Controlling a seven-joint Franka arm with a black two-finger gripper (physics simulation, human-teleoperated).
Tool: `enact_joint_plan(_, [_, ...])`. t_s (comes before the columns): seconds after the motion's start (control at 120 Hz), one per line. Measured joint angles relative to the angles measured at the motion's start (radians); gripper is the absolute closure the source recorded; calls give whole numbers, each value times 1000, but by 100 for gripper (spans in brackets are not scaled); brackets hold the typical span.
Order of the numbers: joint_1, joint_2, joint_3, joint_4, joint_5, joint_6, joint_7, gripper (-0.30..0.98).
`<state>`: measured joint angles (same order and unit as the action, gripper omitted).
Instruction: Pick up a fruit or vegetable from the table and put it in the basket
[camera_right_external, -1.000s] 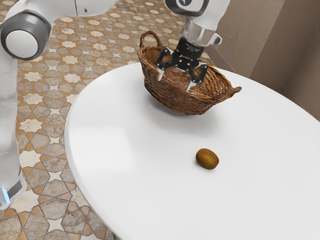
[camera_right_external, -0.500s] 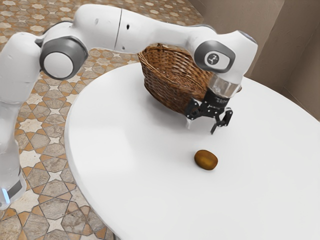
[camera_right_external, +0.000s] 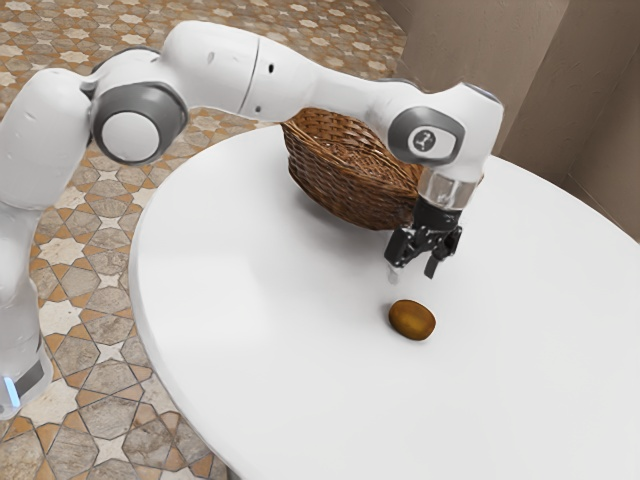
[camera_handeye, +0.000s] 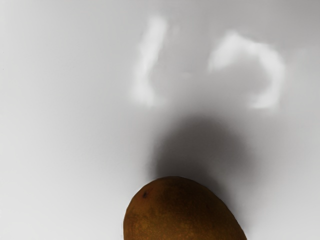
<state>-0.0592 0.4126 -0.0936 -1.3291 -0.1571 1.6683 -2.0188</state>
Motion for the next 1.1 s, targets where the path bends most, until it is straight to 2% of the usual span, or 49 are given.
enact_joint_plan(0.25, [-33, -109, 0, -205, -22, 153, -97, 0])
enact_joint_plan(0.558, [-35, -104, 0, -237, -54, 249, -172, 0])
enact_joint_plan(1.1, [-14, -56, 2, -238, -89, 285, -229, 0])
